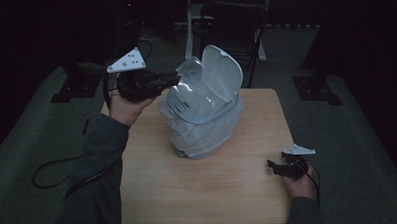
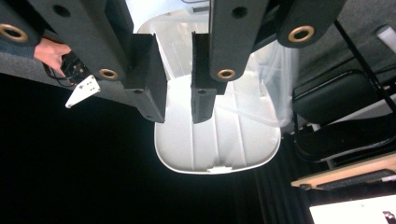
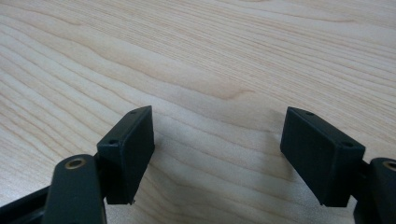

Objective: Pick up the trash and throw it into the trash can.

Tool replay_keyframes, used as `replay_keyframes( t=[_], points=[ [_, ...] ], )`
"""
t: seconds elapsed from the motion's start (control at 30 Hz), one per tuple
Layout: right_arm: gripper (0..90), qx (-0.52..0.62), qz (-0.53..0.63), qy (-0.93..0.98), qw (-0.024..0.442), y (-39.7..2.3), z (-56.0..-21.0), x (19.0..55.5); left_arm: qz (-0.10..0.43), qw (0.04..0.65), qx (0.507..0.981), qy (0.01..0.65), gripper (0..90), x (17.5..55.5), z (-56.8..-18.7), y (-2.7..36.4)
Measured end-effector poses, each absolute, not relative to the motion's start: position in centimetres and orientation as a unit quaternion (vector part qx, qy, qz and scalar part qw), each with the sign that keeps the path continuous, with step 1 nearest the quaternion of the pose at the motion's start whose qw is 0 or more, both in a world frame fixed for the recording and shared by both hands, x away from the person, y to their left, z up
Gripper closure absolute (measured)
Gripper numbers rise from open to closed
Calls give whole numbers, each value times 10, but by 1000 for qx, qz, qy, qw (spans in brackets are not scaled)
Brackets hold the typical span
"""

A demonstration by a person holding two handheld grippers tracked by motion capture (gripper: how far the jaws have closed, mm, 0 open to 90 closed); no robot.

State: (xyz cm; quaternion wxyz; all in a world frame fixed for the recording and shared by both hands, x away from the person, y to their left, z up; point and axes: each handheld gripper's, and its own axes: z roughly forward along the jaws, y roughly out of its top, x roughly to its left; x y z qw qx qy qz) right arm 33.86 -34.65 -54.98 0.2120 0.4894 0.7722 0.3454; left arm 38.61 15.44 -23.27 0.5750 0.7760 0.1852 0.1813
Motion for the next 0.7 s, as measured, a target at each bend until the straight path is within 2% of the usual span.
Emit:
replay_keyframes(
  t=[0.3, 0.7],
  points=[
    [251, 489, 346, 772, 212, -347, -550, 339, 181, 570, 775, 202, 729, 392, -240, 159],
    [250, 489, 346, 772, 212, -346, -550, 339, 188, 567, 772, 219, 624, 402, -244, 160]
  ],
)
